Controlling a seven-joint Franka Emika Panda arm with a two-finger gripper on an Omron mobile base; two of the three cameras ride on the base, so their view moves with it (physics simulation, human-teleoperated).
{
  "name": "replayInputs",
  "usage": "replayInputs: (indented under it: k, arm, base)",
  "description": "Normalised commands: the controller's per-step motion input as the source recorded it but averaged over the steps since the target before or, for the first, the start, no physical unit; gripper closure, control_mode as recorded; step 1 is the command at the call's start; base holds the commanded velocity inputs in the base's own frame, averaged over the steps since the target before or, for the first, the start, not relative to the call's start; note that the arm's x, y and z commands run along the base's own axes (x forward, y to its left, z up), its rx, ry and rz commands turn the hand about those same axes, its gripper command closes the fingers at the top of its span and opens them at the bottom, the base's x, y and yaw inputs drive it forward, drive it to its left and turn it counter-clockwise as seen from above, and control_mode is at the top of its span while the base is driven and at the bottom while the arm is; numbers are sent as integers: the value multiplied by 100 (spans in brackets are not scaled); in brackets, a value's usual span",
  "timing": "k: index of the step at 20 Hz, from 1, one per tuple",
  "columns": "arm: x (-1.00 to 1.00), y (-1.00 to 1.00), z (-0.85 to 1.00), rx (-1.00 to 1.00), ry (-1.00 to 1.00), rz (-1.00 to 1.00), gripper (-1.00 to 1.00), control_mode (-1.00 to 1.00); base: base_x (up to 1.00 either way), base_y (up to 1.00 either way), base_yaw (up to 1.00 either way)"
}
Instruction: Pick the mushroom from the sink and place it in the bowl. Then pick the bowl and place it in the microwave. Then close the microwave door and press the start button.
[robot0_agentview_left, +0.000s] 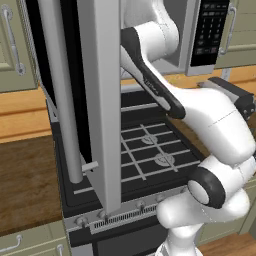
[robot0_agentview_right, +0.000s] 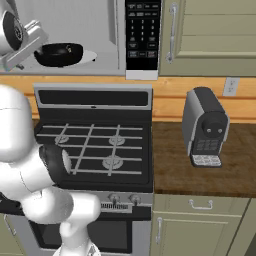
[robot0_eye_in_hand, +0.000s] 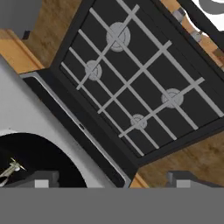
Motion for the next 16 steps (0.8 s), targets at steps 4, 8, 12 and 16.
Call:
replayInputs:
  k: [4,8,12,16]
  arm:
    - [-100,-70,-78,-2,-20,24,-100,-100]
    - [-100,-38,-40,-4,-22,30,-100,-100]
    - [-100,-25,-76,-7,-19,42,-100,-100]
    - [-100,2,-87,-26,-21,44,-100,-100]
  base:
    - [0,0,0]
    - [0,0,0]
    - [0,0,0]
    - [0,0,0]
